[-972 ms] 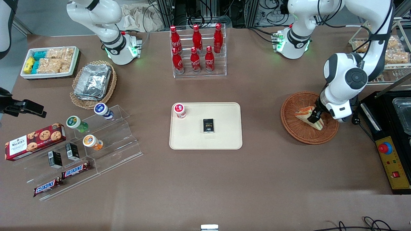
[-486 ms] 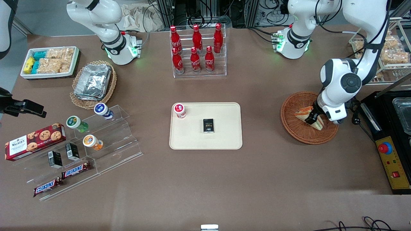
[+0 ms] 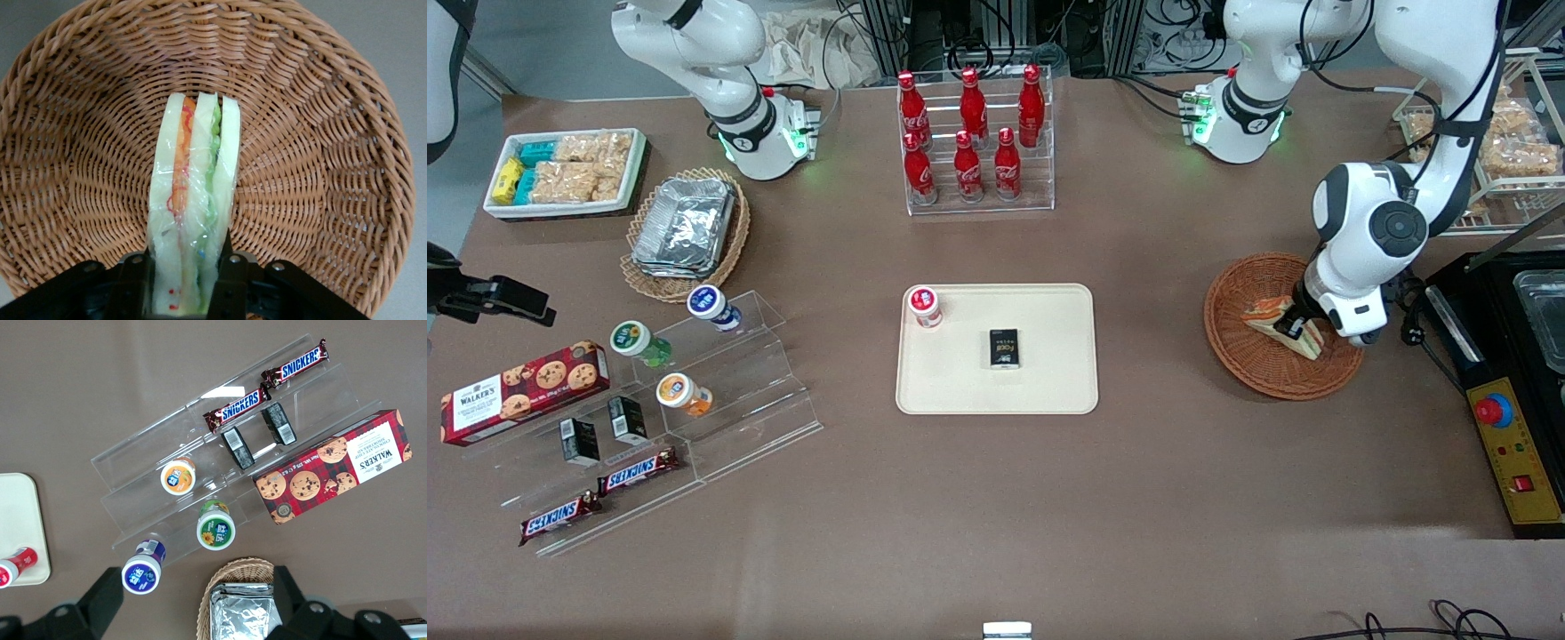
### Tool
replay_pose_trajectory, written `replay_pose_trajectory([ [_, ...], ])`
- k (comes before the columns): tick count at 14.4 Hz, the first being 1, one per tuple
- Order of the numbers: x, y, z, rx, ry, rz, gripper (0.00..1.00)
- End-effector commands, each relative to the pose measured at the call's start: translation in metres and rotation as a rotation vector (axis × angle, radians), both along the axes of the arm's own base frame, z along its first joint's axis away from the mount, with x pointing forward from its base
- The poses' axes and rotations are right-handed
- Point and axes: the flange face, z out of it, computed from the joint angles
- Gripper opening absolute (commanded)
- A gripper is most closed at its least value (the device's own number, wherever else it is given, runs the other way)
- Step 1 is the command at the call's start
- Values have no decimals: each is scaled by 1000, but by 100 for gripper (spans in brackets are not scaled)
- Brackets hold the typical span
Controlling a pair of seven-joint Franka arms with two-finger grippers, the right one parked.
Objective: Place sandwich from basket to tray
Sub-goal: 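Lower the open left gripper around the sandwich and close it, then lift the sandwich out of the basket with the left gripper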
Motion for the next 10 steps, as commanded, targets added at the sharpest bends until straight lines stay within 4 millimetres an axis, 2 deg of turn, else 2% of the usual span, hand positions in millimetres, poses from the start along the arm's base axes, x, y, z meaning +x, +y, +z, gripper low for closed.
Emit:
replay_pose_trajectory([
  [1, 6, -8, 27, 13, -68, 0, 0],
  [5, 25, -26, 120, 52, 60, -252, 0],
  [10, 52, -50, 272, 38, 168, -697, 0],
])
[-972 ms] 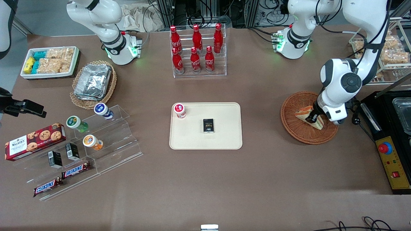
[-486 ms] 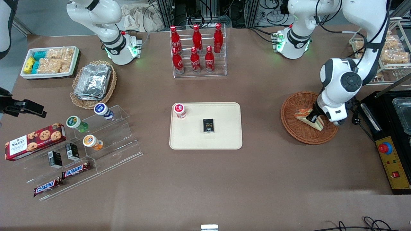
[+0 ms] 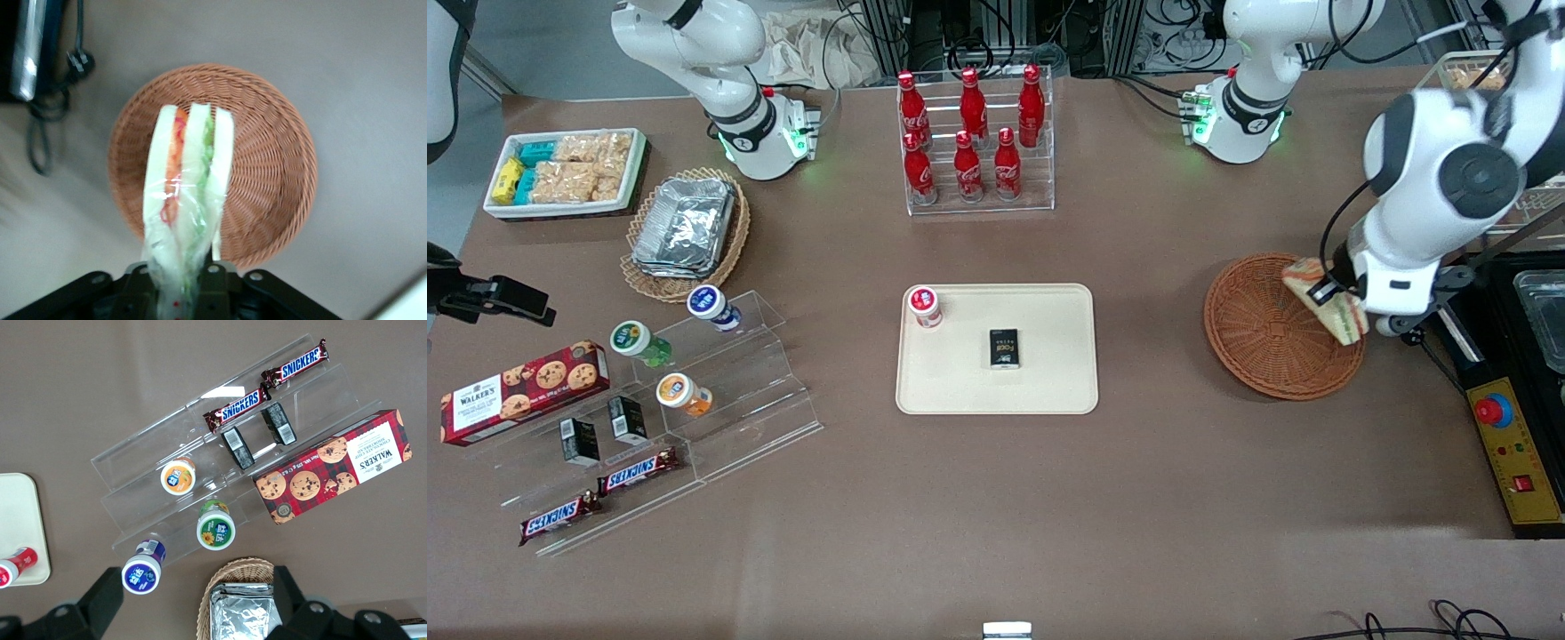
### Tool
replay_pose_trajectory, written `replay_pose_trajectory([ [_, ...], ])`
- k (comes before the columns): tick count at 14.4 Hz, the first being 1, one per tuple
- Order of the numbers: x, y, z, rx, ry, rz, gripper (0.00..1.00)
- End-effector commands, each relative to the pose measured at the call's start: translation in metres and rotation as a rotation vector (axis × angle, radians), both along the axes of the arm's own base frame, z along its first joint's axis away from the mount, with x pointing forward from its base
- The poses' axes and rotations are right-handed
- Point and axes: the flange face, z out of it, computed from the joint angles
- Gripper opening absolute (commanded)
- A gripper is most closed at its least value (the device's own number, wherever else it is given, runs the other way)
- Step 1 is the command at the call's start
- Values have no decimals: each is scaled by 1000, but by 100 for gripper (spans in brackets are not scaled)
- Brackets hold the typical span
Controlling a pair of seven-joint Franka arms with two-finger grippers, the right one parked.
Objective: Place sandwich from basket to tray
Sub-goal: 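Lift the sandwich out of the basket with the left gripper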
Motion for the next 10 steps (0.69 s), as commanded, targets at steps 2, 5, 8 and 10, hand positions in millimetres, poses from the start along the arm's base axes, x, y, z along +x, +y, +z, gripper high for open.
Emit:
replay_pose_trajectory([
  [2, 20, -34, 92, -67, 44, -398, 0],
  [5, 27, -78, 129, -276, -87, -418, 0],
  [8, 11, -158, 127, -273, -131, -448, 0],
  [10, 3, -195, 102, -271, -140, -453, 0],
])
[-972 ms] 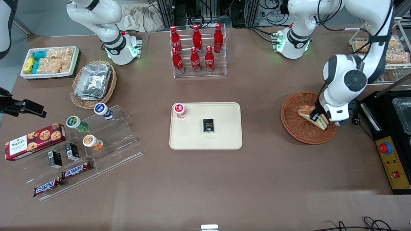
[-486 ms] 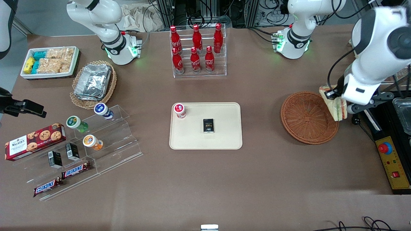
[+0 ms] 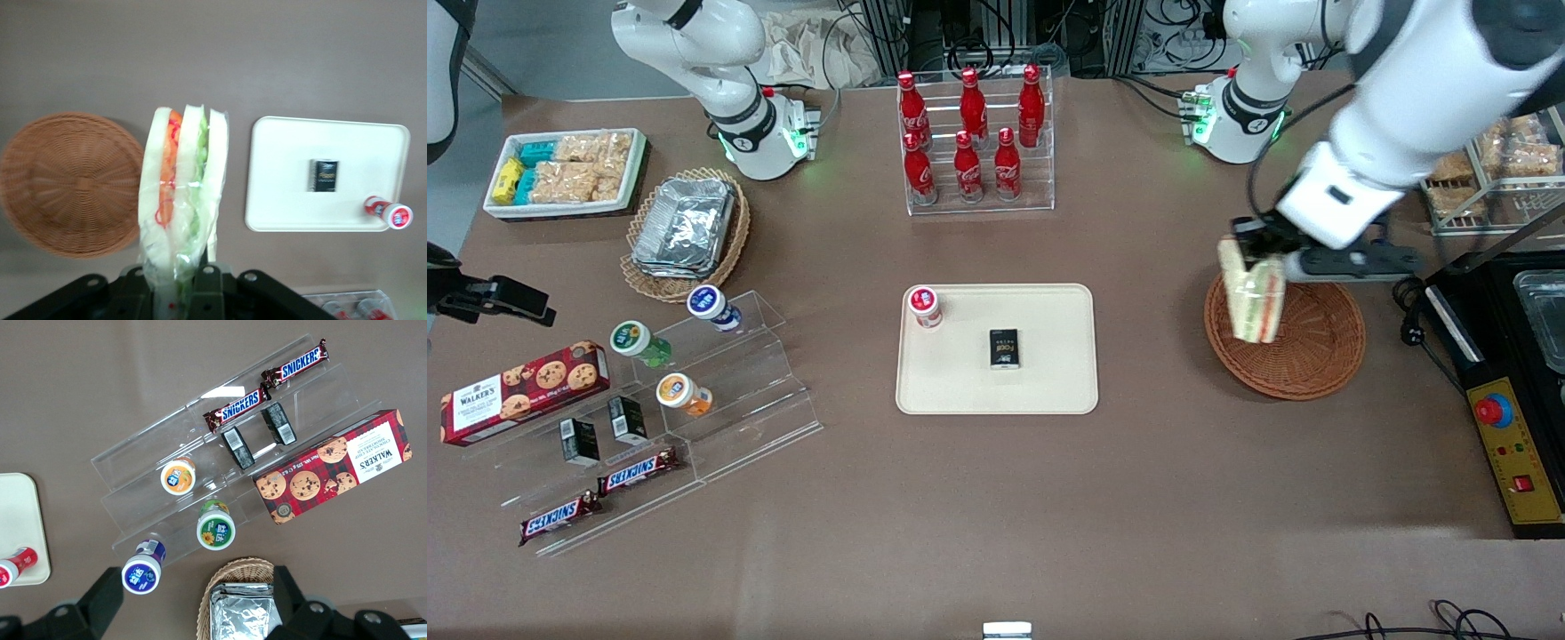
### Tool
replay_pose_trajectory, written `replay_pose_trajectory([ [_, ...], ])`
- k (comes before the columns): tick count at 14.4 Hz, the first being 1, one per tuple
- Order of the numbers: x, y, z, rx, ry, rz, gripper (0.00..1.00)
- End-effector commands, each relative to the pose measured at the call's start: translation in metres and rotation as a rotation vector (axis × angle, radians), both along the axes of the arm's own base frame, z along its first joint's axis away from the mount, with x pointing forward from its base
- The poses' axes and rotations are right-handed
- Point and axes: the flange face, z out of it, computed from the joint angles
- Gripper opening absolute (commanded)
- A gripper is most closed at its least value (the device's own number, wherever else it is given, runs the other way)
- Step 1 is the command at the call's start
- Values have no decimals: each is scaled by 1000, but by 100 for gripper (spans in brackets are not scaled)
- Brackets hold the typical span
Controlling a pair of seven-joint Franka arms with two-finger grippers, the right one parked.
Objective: Place sandwich from basket to tray
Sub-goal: 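Carry the sandwich over the white tray beside the tissue pack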
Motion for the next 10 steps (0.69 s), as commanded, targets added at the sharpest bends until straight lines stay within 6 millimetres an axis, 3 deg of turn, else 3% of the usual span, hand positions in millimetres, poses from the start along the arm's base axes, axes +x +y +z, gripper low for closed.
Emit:
replay_pose_trajectory([
  [1, -6, -40, -39, 3, 7, 7, 0],
  [6, -27, -80, -154, -23, 12, 44, 0],
  [10, -33, -119, -226, 16, 2, 21, 0],
])
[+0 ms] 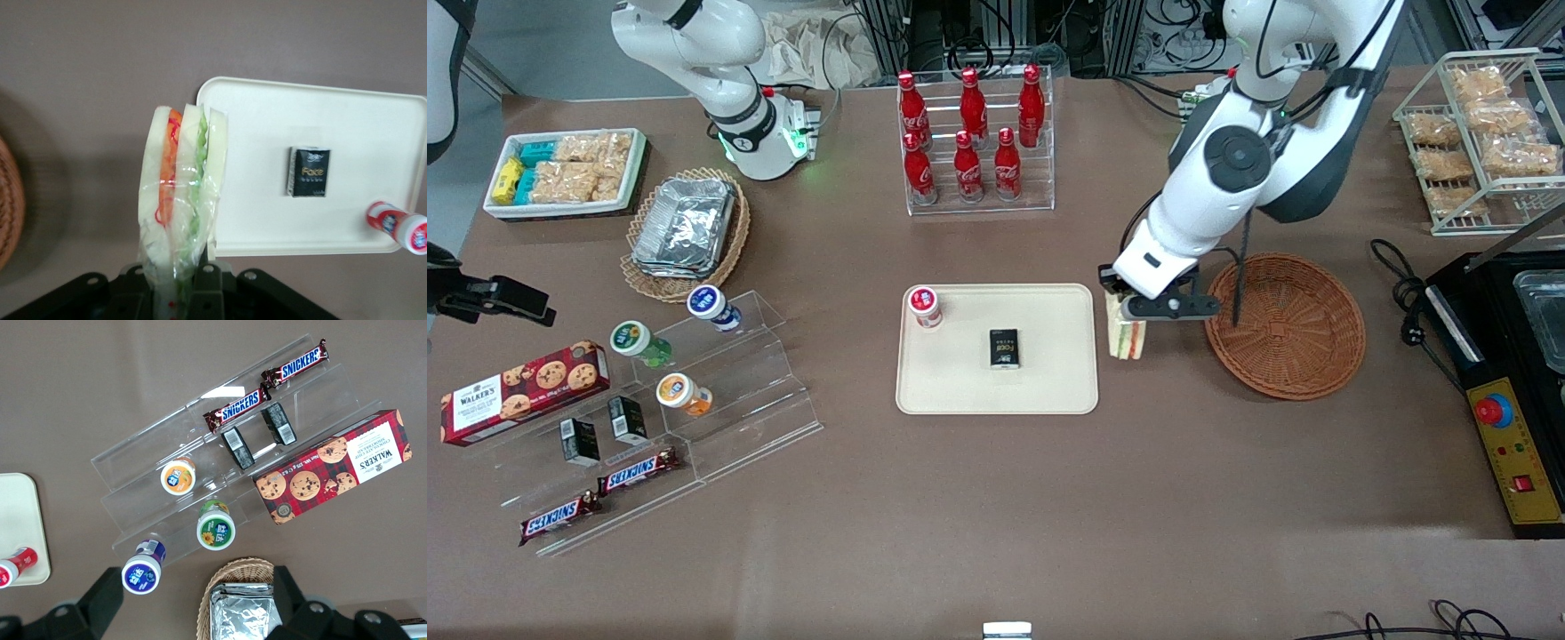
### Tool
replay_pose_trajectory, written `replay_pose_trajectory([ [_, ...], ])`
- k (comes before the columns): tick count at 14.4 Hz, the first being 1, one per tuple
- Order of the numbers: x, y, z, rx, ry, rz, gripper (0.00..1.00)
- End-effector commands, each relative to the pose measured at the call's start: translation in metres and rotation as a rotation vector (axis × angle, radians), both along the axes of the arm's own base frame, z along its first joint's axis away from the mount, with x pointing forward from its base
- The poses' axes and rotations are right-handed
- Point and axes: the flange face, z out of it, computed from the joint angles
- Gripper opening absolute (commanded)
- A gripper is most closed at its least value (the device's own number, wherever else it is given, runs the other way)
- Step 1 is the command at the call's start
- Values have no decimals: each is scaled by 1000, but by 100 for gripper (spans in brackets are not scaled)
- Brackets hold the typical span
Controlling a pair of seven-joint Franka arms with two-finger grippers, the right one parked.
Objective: Place sandwich from basket to tray
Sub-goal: 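Carry the sandwich over the white tray beside the tissue pack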
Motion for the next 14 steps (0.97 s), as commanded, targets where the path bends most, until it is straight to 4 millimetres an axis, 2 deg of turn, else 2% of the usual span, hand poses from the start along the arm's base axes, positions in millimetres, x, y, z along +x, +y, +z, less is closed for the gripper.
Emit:
replay_pose_trajectory([
  [1, -2, -30, -47, 53, -22, 13, 0],
  [3, -4, -44, -83, 72, -38, 20, 0],
  [7, -5, -55, -124, 60, -24, 8, 0],
  [8, -11, -64, -129, 63, -21, -4, 0],
  [14, -19, -85, -150, 101, -44, 3, 0],
])
